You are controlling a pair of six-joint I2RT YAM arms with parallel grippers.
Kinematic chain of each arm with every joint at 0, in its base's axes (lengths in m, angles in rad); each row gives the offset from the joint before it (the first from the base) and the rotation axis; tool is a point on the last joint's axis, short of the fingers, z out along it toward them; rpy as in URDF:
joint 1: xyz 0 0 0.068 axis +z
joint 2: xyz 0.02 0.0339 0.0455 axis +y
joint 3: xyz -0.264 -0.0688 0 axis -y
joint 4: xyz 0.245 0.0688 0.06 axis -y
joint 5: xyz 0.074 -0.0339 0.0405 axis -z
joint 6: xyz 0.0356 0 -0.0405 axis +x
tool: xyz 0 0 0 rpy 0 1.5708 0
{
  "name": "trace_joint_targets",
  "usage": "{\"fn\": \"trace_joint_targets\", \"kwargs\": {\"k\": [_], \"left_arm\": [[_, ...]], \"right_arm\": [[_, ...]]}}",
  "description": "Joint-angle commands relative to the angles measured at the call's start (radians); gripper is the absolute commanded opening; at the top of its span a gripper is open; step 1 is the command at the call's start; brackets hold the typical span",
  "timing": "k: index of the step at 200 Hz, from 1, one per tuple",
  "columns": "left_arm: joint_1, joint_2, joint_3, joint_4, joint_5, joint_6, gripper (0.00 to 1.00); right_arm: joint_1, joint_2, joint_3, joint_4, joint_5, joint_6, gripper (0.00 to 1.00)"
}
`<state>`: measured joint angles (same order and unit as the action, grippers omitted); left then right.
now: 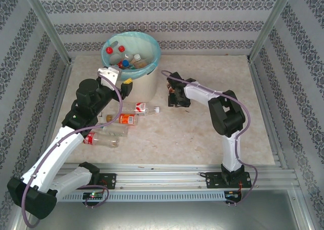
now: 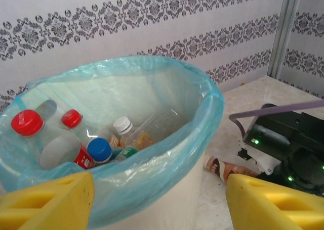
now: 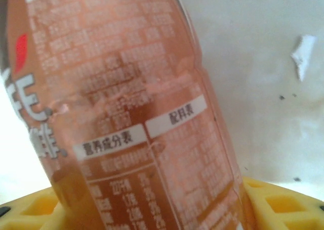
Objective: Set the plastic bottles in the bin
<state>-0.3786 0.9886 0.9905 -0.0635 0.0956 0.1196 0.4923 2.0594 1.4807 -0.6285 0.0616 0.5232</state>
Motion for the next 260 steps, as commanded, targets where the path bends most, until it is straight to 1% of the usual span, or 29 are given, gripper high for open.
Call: {"fn": "trace_joint_targets", "kwargs": {"k": [1, 28, 58, 82, 96, 134, 151, 176, 181, 208, 235, 260], "left_arm": [[-0.005, 0.02, 0.046, 0.012, 0.02, -0.046, 0.69], [-0.005, 0.047, 0.057, 0.065, 0.057, -0.106, 0.69], [-0.007, 0.119, 0.095, 0.119, 0.118, -0.21, 0.69], [-0.007, 0.214, 0.182, 0.073, 0.07, -0.268, 0.65], [-0.011, 0.266, 0.243, 0.037, 0.068, -0.299, 0.64], [-0.053, 0.363, 0.34, 0.055, 0.128, -0.346, 0.63], [-0.067, 0.401, 0.383, 0.055, 0.194, -0.375, 0.63], [-0.074, 0.433, 0.417, 0.108, 0.328, -0.446, 0.63], [-0.075, 0.437, 0.422, 0.115, 0.349, -0.453, 0.63], [-0.074, 0.439, 0.489, 0.103, 0.403, -0.468, 0.63], [-0.074, 0.43, 0.555, 0.127, 0.462, -0.484, 0.64], [-0.075, 0.438, 0.6, 0.19, 0.564, -0.548, 0.64]], "right_arm": [[-0.013, -0.109, -0.08, 0.067, -0.02, -0.026, 0.55], [-0.015, -0.223, -0.186, 0.11, -0.035, -0.034, 0.55], [-0.018, -0.4, -0.315, 0.128, -0.027, -0.026, 0.54], [-0.012, -0.589, -0.411, 0.124, 0.012, -0.017, 0.52], [-0.011, -0.702, -0.46, 0.122, 0.03, -0.017, 0.51], [-0.014, -0.99, -0.52, 0.125, 0.071, -0.046, 0.5], [-0.017, -1.086, -0.524, 0.153, 0.083, -0.077, 0.49], [-0.016, -1.173, -0.506, 0.195, 0.039, -0.147, 0.47], [-0.017, -1.187, -0.503, 0.203, 0.024, -0.158, 0.49], [-0.011, -1.249, -0.49, 0.257, -0.044, -0.177, 0.49], [-0.007, -1.268, -0.461, 0.289, -0.115, -0.188, 0.47], [0.012, -1.265, -0.419, 0.292, -0.157, -0.224, 0.47]]}}
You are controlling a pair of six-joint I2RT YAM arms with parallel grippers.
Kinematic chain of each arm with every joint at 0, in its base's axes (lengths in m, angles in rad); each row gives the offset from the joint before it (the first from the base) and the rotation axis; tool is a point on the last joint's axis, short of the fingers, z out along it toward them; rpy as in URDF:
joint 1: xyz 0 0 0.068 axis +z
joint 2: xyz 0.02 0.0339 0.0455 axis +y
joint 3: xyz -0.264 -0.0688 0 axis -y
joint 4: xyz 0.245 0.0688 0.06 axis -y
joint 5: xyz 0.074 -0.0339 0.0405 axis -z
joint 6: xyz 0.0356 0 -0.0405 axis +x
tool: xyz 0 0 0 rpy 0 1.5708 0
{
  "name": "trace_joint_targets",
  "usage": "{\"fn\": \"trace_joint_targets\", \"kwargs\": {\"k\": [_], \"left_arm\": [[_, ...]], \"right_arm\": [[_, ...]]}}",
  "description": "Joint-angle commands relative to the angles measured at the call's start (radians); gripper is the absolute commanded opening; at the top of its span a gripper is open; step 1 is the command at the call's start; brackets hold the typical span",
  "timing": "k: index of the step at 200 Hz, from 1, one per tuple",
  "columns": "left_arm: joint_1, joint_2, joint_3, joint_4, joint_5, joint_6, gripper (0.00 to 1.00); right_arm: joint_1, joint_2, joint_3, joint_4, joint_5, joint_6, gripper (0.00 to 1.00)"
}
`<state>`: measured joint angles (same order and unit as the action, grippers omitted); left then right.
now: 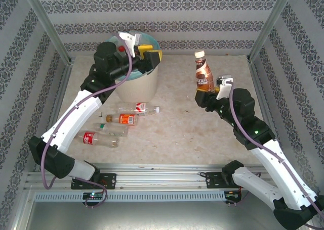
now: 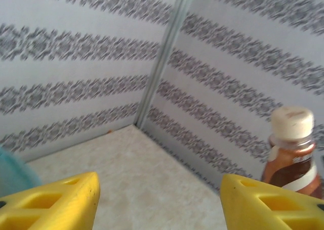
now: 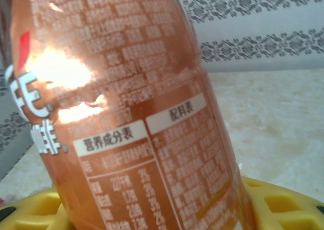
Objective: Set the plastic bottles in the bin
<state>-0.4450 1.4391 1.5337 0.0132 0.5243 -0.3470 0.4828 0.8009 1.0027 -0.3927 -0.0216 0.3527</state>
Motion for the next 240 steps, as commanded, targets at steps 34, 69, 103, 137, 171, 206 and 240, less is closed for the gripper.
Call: {"fn": "trace_joint_targets", "kwargs": {"k": [34, 69, 103, 137, 171, 206, 240], "left_arm": [[-0.01, -0.01, 0.034, 0.277, 0.253, -0.193, 0.64], [-0.025, 0.009, 0.019, 0.405, 0.307, -0.298, 0.62], [-0.092, 0.024, 0.041, 0.329, 0.351, -0.233, 0.62], [-0.147, 0.036, 0.048, 0.272, 0.344, -0.158, 0.62], [-0.176, 0.052, 0.063, 0.304, 0.361, -0.168, 0.62], [-0.179, 0.043, 0.064, 0.273, 0.307, -0.137, 0.6], [-0.179, 0.02, 0.04, 0.27, 0.252, -0.11, 0.56]], "right_arm": [[0.043, -0.018, 0.062, 0.082, -0.091, -0.063, 0.47], [0.073, -0.012, 0.073, 0.088, -0.127, -0.069, 0.46], [0.101, -0.001, 0.074, 0.126, -0.143, -0.063, 0.45], [0.121, 0.007, 0.074, 0.138, -0.143, -0.077, 0.45], [0.136, 0.016, 0.075, 0.135, -0.167, -0.088, 0.44], [0.148, 0.028, 0.068, 0.147, -0.189, -0.092, 0.44], [0.159, 0.038, 0.071, 0.134, -0.192, -0.101, 0.44]]}}
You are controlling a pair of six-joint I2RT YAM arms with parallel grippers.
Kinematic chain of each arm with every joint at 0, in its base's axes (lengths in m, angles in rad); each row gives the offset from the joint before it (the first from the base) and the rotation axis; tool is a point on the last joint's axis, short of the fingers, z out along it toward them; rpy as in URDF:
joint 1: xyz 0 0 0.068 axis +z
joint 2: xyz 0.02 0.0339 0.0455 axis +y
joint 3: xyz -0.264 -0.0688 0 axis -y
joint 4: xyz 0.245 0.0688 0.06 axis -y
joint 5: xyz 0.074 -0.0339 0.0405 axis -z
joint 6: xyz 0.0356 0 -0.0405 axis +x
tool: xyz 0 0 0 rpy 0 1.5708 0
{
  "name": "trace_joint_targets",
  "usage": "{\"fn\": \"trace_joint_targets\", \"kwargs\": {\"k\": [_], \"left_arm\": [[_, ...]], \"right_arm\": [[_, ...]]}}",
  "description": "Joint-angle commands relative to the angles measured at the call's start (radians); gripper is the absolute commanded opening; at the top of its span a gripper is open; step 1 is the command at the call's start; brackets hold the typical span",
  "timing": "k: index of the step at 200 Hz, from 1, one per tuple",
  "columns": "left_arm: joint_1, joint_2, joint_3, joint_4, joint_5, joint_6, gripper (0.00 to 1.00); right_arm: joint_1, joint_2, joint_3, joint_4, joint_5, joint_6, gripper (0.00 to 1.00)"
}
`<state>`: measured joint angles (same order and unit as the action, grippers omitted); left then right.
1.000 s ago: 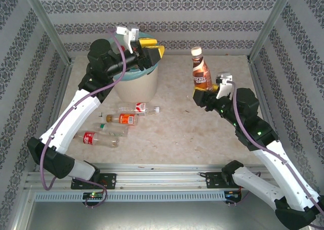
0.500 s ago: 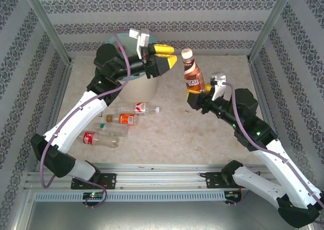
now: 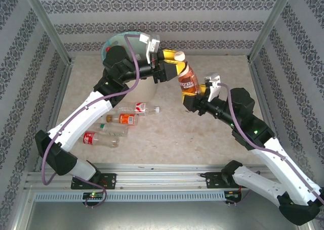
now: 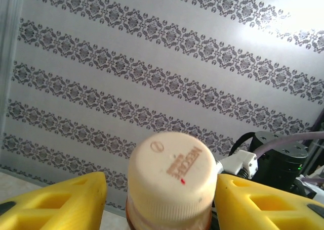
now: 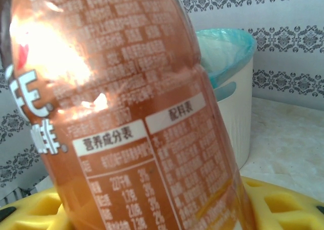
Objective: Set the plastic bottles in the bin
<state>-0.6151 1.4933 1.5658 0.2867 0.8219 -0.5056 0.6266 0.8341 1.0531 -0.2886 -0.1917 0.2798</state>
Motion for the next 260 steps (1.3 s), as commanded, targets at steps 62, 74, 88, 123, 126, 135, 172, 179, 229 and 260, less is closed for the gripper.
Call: {"fn": "trace_joint_targets", "kwargs": {"k": [62, 74, 88, 123, 126, 135, 172, 179, 229, 260], "left_arm": [[-0.009, -0.041, 0.002, 0.01, -0.046, 0.044, 0.38], [-0.01, -0.046, -0.001, 0.012, -0.053, 0.043, 0.3], [-0.009, -0.056, -0.009, 0.017, -0.065, 0.047, 0.24], [-0.008, -0.092, -0.035, 0.009, -0.132, 0.074, 0.14], [-0.008, -0.097, -0.036, 0.005, -0.143, 0.08, 0.14], [-0.007, -0.11, -0.038, -0.014, -0.185, 0.103, 0.14], [0.032, -0.149, 0.006, -0.15, -0.406, 0.236, 0.11], [0.053, -0.149, 0.017, -0.167, -0.438, 0.252, 0.11], [0.286, -0.06, 0.086, -0.161, -0.534, 0.263, 0.11], [0.381, 0.089, 0.17, -0.123, -0.581, 0.289, 0.11]], "right_arm": [[0.034, 0.032, 0.034, 0.003, -0.023, -0.044, 0.44], [0.036, 0.034, 0.037, 0.002, -0.018, -0.047, 0.46], [0.041, 0.032, 0.038, 0.001, 0.006, -0.049, 0.52], [0.05, 0.009, 0.022, 0.026, 0.094, -0.051, 0.88], [0.051, 0.007, 0.02, 0.029, 0.103, -0.051, 0.91], [0.053, -0.002, 0.012, 0.04, 0.129, -0.053, 0.97], [0.054, -0.017, -0.004, 0.067, 0.222, -0.075, 0.98], [0.053, -0.013, -0.004, 0.07, 0.225, -0.08, 0.98], [0.06, 0.052, 0.035, 0.045, 0.215, -0.08, 0.98], [0.08, 0.05, 0.024, 0.038, 0.21, -0.086, 0.93]]}}
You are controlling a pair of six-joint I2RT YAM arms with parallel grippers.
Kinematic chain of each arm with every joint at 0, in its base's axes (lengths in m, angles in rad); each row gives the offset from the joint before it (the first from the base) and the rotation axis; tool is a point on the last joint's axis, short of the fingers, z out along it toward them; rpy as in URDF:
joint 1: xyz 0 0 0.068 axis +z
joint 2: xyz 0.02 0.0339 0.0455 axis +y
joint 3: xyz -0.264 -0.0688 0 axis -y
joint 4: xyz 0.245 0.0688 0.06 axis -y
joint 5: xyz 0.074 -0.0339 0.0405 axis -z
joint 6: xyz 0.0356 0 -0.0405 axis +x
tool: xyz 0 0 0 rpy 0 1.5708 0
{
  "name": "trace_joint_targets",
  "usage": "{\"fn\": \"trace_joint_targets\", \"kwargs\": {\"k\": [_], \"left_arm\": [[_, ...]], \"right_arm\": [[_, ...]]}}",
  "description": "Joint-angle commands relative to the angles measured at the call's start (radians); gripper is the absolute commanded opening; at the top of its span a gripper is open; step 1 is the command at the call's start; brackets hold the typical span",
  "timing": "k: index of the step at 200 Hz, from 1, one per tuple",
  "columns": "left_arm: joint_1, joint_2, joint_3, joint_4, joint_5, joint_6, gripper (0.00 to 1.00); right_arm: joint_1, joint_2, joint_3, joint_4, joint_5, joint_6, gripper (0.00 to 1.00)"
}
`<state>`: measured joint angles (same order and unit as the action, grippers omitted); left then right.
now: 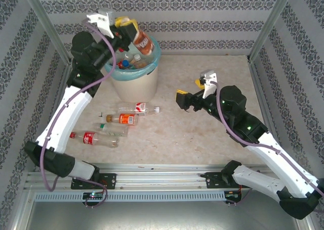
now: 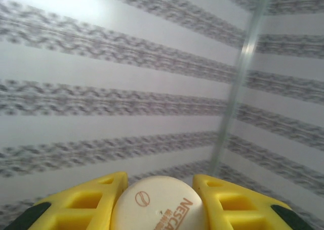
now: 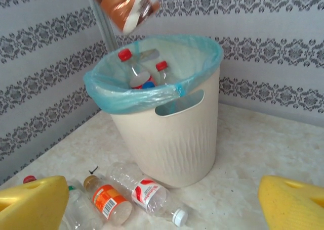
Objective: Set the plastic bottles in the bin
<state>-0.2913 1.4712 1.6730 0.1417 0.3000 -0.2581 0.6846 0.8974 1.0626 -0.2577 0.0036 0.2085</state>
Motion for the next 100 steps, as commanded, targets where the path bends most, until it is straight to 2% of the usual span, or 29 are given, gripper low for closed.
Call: {"fn": "trace_joint_targets", "kwargs": {"k": [1, 23, 43, 62, 74, 91, 100], "left_arm": [[0.059, 0.118, 0.067, 0.023, -0.059, 0.041, 0.11], [0.099, 0.235, 0.128, 0.048, -0.059, -0.003, 0.11], [0.1, 0.306, 0.114, 0.149, -0.112, 0.01, 0.11], [0.1, 0.364, 0.132, 0.171, -0.123, 0.006, 0.11], [0.101, 0.388, 0.119, 0.22, -0.132, 0.005, 0.19], [0.101, 0.411, 0.073, 0.308, -0.162, 0.01, 0.25], [0.1, 0.42, 0.061, 0.317, -0.176, 0.019, 0.35]], "right_arm": [[0.022, -0.013, 0.014, 0.007, 0.015, -0.016, 0.93], [0.034, -0.024, 0.011, -0.016, 0.03, -0.021, 0.93], [0.045, -0.046, -0.002, -0.061, 0.053, -0.017, 0.93], [0.049, -0.08, -0.029, -0.089, 0.073, -0.018, 0.93], [0.049, -0.106, -0.053, -0.098, 0.082, -0.012, 0.93], [0.052, -0.132, -0.075, -0.102, 0.089, -0.002, 0.93], [0.051, -0.142, -0.081, -0.106, 0.091, 0.003, 0.92]]}}
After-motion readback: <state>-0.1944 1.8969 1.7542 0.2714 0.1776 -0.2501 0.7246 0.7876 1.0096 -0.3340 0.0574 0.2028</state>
